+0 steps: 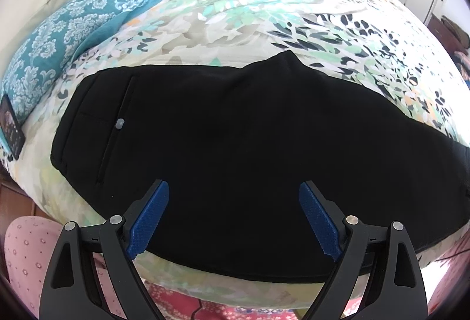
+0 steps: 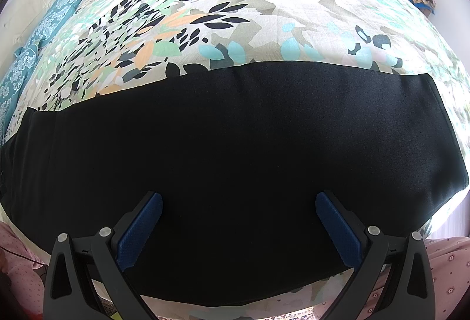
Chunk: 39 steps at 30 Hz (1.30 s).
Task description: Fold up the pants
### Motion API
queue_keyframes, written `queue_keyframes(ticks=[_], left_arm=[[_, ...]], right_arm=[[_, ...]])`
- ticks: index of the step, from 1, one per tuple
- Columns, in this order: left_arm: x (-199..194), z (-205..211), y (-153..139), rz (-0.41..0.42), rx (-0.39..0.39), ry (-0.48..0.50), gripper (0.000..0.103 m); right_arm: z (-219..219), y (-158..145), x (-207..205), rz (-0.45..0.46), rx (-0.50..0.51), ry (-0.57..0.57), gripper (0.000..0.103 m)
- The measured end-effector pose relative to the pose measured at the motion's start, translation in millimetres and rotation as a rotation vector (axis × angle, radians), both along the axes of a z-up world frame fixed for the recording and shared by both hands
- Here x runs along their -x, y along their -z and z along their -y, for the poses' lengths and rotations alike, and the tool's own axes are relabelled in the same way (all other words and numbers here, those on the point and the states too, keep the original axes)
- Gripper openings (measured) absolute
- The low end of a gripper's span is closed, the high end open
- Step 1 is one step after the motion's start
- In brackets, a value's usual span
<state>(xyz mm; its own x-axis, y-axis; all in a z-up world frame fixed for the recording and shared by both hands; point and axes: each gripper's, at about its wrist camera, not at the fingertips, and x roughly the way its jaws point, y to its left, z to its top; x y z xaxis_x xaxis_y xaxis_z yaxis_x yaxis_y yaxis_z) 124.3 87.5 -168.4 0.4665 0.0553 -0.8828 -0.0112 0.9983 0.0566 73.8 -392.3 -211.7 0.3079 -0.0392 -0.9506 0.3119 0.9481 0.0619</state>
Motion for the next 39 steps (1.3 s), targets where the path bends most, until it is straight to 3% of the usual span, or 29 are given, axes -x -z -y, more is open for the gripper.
queue_keyframes(ticks=[8,11,13,16,18,22,24,27,30,35,39], left_arm=[[-1,6,0,0.008,0.034,0.018,0.091],[0,32,1,0.015,0.068,0.121,0.091],[3,54,8,0.007,0.041,0.214,0.092],[9,69,21,-0.039,0.004,0.287,0.091],[11,71,24,-0.055,0.002,0.305,0.091],[12,66,21,-0.041,-0.011,0.290,0.091],[9,62,23,-0.043,-0.003,0.266,0.091],[6,57,24,-0.046,0.007,0.229,0.091],[5,53,25,-0.046,-0.004,0.214,0.091],[4,49,32,-0.073,-0.027,0.202,0.091],[3,47,33,-0.076,-0.042,0.187,0.092]], right_arm=[[0,0,-1,0.000,0.006,0.000,0.103],[3,-5,-2,0.012,-0.007,0.012,0.103],[15,-17,2,0.090,-0.071,0.049,0.102],[55,-53,8,0.258,-0.132,0.136,0.101],[94,-79,10,0.318,-0.143,0.190,0.101],[188,-127,18,0.353,-0.038,0.306,0.101],[230,-131,20,0.302,-0.002,0.336,0.101],[275,-102,22,0.153,-0.113,0.297,0.099],[287,-63,30,0.031,-0.244,0.230,0.087],[276,-22,42,-0.011,-0.362,0.162,0.079],[268,-6,37,-0.045,-0.358,0.121,0.076]])
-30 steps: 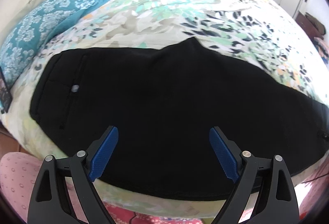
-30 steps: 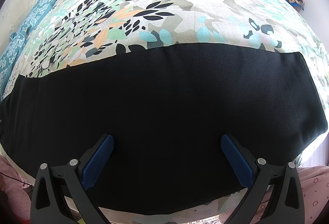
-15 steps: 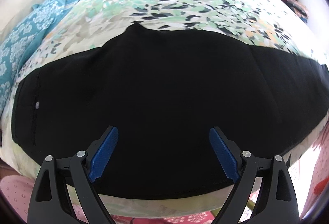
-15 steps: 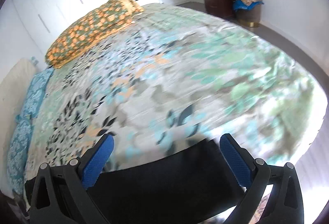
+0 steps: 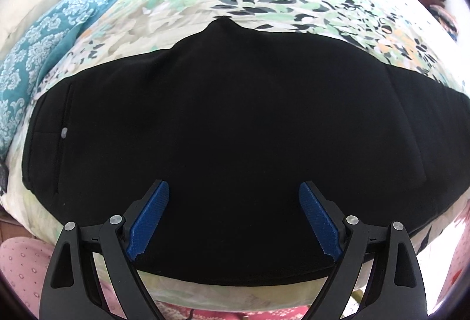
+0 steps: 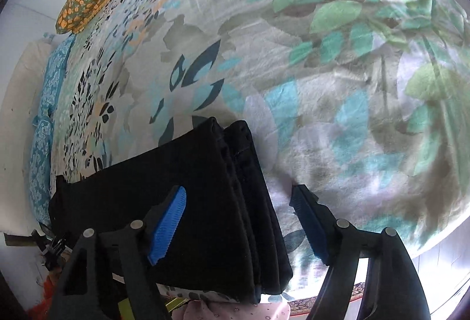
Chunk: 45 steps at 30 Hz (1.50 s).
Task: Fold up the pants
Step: 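Grasp the edge of the folded trousers with the right gripper and lift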
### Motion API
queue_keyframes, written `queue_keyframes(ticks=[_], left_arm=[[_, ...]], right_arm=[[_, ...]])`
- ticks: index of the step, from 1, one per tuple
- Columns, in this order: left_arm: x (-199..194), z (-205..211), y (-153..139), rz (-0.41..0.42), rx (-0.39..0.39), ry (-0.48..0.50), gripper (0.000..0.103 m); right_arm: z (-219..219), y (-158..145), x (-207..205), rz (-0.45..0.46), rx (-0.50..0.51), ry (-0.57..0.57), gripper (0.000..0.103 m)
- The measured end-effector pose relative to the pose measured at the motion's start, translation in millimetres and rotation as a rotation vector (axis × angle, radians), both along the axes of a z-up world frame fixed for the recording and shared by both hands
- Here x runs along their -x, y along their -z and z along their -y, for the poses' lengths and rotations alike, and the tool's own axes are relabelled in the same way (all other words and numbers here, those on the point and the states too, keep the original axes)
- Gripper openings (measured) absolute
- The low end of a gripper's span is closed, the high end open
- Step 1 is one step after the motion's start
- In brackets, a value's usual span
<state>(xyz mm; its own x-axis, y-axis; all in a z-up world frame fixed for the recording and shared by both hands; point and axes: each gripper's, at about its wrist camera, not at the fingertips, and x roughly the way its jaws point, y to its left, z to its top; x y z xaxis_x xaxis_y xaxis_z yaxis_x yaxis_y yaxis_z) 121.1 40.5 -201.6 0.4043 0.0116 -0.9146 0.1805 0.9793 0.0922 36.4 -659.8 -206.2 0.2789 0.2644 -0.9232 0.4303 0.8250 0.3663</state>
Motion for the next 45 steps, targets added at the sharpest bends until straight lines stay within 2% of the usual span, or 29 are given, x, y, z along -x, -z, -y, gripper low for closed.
queue_keyframes(ticks=[2,3,5,6,7,9,10,14,19,23,27,32,34,37,38,39,40,42,44,45], left_arm=[[0,-1,1,-0.003,0.004,-0.009,0.092],[-1,-2,1,-0.005,0.005,-0.012,0.092],[-3,-1,3,-0.008,0.003,-0.013,0.092],[-3,-1,3,-0.008,0.002,-0.013,0.092],[-4,0,3,-0.008,0.003,-0.012,0.092],[-4,0,3,-0.008,0.003,-0.012,0.092],[-4,0,3,-0.009,0.006,-0.012,0.092],[-6,-5,-2,-0.005,0.045,-0.033,0.092],[-15,-20,-10,0.015,0.113,-0.085,0.092],[-18,-33,-17,0.032,0.158,-0.121,0.092],[-20,-50,-21,0.039,0.191,-0.157,0.092],[-22,-75,-28,0.065,0.236,-0.219,0.092],[-22,-82,-29,0.073,0.247,-0.238,0.092],[-23,-89,-29,0.074,0.267,-0.259,0.092],[-23,-89,-29,0.073,0.269,-0.260,0.092],[-23,-89,-28,0.072,0.271,-0.258,0.092],[-22,-89,-28,0.072,0.273,-0.253,0.092],[-20,-87,-29,0.071,0.285,-0.238,0.092],[-18,-84,-32,0.072,0.314,-0.212,0.092],[-16,-81,-34,0.075,0.335,-0.194,0.092]], right_arm=[[-6,-1,-2,0.016,-0.022,-0.036,0.075],[-10,0,-4,0.016,-0.047,-0.063,0.068],[-18,0,-7,-0.028,0.009,-0.114,0.053],[-19,1,-7,-0.050,0.011,-0.119,0.034],[-17,1,-7,-0.052,-0.012,-0.105,0.022],[-21,-6,-6,-0.036,-0.020,-0.092,0.013],[-26,-12,-6,-0.023,-0.020,-0.093,0.012],[-52,-43,-3,0.103,-0.141,-0.066,0.012],[-115,-77,-8,0.291,-0.415,-0.055,0.012],[-194,-75,-38,0.356,-0.635,-0.083,0.012],[-287,-60,-86,0.341,-0.779,-0.164,0.012],[-402,-32,-139,0.282,-0.824,-0.265,0.012],[-443,-20,-155,0.253,-0.797,-0.310,0.012],[-493,1,-170,0.196,-0.700,-0.365,0.015],[-505,8,-173,0.176,-0.657,-0.377,0.019],[-511,15,-174,0.152,-0.623,-0.373,0.029],[-514,21,-176,0.127,-0.620,-0.350,0.046],[-508,25,-175,0.108,-0.680,-0.285,0.064],[-490,17,-170,0.140,-0.684,-0.268,0.066],[-481,9,-166,0.167,-0.641,-0.289,0.066]])
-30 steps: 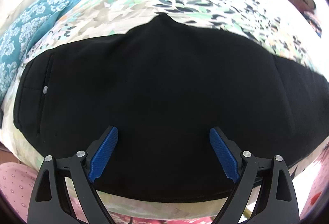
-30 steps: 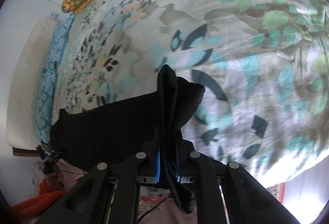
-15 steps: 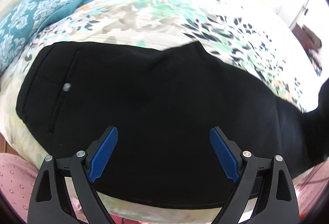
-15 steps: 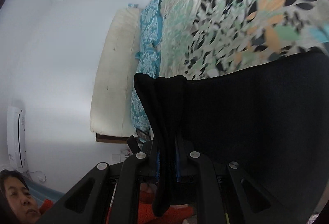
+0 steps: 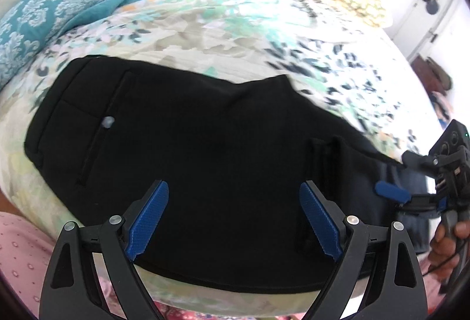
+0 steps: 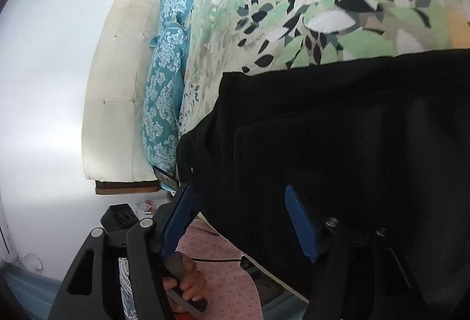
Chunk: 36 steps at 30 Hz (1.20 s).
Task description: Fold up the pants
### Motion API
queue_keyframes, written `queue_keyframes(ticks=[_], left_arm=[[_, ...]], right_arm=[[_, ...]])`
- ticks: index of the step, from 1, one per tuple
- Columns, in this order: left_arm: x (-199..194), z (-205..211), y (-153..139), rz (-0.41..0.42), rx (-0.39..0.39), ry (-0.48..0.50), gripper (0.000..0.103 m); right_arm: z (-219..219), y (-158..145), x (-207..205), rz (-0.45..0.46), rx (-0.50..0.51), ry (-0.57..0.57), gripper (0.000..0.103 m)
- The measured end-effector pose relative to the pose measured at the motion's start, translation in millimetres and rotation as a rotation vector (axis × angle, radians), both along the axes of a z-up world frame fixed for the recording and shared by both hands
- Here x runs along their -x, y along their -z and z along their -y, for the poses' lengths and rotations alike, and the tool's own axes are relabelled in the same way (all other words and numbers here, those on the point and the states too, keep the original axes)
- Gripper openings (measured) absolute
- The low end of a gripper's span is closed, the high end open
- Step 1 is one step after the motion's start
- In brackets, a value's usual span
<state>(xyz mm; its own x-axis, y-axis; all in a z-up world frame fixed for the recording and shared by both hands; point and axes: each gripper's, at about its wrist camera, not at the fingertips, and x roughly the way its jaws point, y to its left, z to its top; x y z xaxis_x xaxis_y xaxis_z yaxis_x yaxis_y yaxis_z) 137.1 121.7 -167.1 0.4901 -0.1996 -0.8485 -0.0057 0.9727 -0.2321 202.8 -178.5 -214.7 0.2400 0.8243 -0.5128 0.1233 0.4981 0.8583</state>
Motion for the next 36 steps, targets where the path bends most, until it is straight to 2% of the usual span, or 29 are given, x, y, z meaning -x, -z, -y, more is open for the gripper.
queue_keyframes(ticks=[2,4,8,12,14,17,18,21,25,27,29,30,32,33,34,36], left_arm=[[2,9,-6,0.026,0.053,0.062,0.092],[3,25,-11,0.054,0.085,0.145,0.092],[3,63,-5,0.057,0.060,0.297,0.089],[-1,85,8,0.025,-0.002,0.365,0.068],[-4,90,12,0.012,-0.017,0.376,0.059],[-2,91,17,-0.010,-0.004,0.393,0.029],[-1,93,19,-0.013,-0.008,0.402,0.011],[2,96,15,0.012,-0.045,0.403,0.003],[1,80,8,0.024,-0.030,0.347,0.002],[0,78,13,0.011,-0.069,0.343,0.003],[-1,81,19,-0.004,-0.092,0.357,0.004],[0,85,21,-0.004,-0.106,0.366,0.005],[0,88,22,-0.005,-0.130,0.377,0.014],[0,88,22,-0.010,-0.125,0.376,0.022],[0,85,21,-0.014,-0.125,0.362,0.038],[0,75,13,0.007,-0.108,0.310,0.061]], right_arm=[[22,-24,14,0.097,0.124,-0.031,0.069],[44,-45,34,0.176,0.244,-0.038,0.076],[88,-62,89,0.252,0.375,0.002,0.077],[111,-65,137,0.318,0.510,0.057,0.077],[124,-66,147,0.313,0.520,0.085,0.077],[138,-73,146,0.349,0.525,0.131,0.077],[143,-74,147,0.362,0.543,0.139,0.077],[147,-73,144,0.370,0.593,0.169,0.077],[145,-79,145,0.410,0.581,0.161,0.077],[134,-79,142,0.438,0.542,0.100,0.077],[119,-65,134,0.414,0.473,0.023,0.077],[113,-50,126,0.358,0.450,-0.024,0.078],[106,-12,115,0.175,0.495,-0.079,0.078],[106,-4,114,0.167,0.495,-0.074,0.078],[108,-7,114,0.205,0.490,-0.059,0.079],[110,-7,111,0.192,0.484,-0.065,0.079]])
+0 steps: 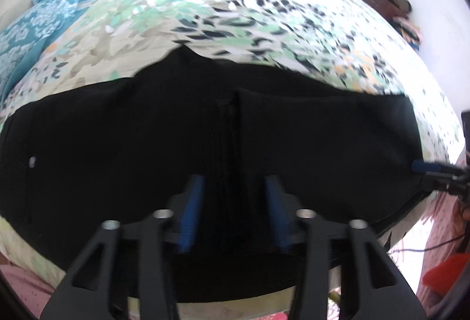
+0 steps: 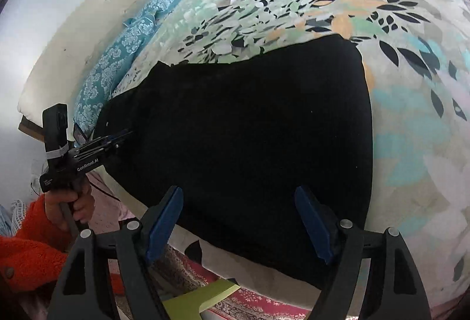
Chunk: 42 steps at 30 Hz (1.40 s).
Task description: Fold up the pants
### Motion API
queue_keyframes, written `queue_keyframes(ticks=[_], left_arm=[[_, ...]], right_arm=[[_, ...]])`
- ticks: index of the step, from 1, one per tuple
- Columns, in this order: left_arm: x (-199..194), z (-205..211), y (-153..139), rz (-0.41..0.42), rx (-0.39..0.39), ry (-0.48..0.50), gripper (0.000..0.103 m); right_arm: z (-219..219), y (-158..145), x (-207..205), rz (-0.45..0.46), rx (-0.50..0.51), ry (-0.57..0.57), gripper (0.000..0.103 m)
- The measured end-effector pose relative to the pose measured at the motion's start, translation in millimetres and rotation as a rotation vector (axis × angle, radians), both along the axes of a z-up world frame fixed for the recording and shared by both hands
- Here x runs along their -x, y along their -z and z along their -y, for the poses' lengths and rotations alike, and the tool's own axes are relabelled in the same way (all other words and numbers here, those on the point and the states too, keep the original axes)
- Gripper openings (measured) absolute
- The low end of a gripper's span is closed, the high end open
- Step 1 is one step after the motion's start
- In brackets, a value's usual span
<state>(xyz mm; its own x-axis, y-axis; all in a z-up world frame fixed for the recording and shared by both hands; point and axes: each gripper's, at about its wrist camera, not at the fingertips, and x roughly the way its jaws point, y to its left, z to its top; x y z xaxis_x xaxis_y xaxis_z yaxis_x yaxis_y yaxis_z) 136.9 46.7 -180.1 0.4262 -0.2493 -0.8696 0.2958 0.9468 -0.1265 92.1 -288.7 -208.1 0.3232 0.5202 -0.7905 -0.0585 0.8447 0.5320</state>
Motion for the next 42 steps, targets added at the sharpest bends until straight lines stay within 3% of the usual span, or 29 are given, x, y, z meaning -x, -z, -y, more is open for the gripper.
queue_keyframes(ticks=[3,6,8,10,13,15,18,20,23,29,31,34,37,42], left_arm=[[3,-17,-23,0.090,0.090,-0.072,0.068],[8,-10,-33,0.144,0.161,-0.036,0.073],[8,10,-24,0.111,0.132,0.050,0.073],[10,24,-10,0.083,0.073,0.105,0.069],[6,30,13,0.016,0.002,0.128,0.064],[4,29,18,0.013,-0.023,0.122,0.064],[3,25,21,0.003,-0.031,0.114,0.065],[1,22,24,-0.013,-0.025,0.101,0.065],[3,21,23,-0.011,-0.025,0.096,0.065],[2,25,24,-0.021,-0.035,0.103,0.065],[2,24,24,-0.027,-0.028,0.099,0.065],[1,24,25,-0.028,-0.028,0.097,0.066],[2,24,26,-0.022,-0.035,0.097,0.067],[2,24,26,-0.023,-0.039,0.089,0.068]], right_arm=[[4,2,3,0.012,-0.014,0.008,0.079],[5,-2,3,0.006,-0.010,0.011,0.079],[9,-16,1,0.005,-0.050,0.028,0.079],[18,-35,-5,0.049,-0.161,0.074,0.079],[38,-44,-36,0.050,-0.241,0.149,0.079],[47,-30,-62,0.004,-0.259,0.166,0.079],[59,12,-85,-0.110,-0.210,0.233,0.078],[66,21,-80,-0.093,-0.254,0.275,0.075],[66,3,-66,-0.083,-0.265,0.284,0.075],[52,-28,-18,-0.123,-0.441,0.170,0.077],[45,-21,1,-0.153,-0.441,0.148,0.079],[50,13,21,-0.233,-0.377,0.193,0.077],[63,18,31,-0.217,-0.463,0.275,0.072],[61,-22,30,-0.056,-0.385,0.244,0.074]])
